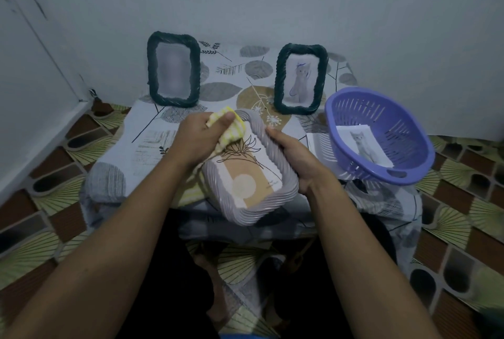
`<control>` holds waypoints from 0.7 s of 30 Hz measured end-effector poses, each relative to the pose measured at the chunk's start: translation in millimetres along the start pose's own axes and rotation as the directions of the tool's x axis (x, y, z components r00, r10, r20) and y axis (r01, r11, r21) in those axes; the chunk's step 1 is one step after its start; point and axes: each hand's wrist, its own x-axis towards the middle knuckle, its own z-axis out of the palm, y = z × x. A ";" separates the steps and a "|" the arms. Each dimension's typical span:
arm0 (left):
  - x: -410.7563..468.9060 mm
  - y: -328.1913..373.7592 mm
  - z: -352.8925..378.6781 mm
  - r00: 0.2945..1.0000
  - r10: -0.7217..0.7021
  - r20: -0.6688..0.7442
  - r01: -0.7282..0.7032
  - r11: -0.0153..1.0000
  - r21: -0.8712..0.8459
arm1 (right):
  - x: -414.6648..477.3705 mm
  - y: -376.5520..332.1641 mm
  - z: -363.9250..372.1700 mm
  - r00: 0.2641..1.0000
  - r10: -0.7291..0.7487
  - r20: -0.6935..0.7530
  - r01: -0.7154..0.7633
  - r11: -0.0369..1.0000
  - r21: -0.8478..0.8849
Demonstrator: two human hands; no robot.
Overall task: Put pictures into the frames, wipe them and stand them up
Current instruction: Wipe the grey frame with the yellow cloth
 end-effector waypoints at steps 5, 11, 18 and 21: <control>1.4 -2.2 5.0 0.886 -0.304 -0.351 0.281 0.953 -0.118 | 0.4 5.6 -8.6 0.985 -0.160 -0.070 0.174 0.932 0.317; -12.8 2.5 25.4 0.933 -0.240 -0.270 0.252 0.968 0.010 | 11.6 21.2 17.3 0.882 -0.292 -0.370 0.372 0.913 0.167; -36.9 4.6 58.6 0.993 -0.032 0.117 -0.033 0.857 0.514 | 21.0 25.6 23.6 0.817 -0.374 -0.438 0.428 0.903 0.026; -49.1 10.0 58.9 0.965 0.116 0.235 -0.232 0.797 0.558 | 24.3 30.9 16.8 0.838 -0.383 -0.390 0.420 0.908 0.011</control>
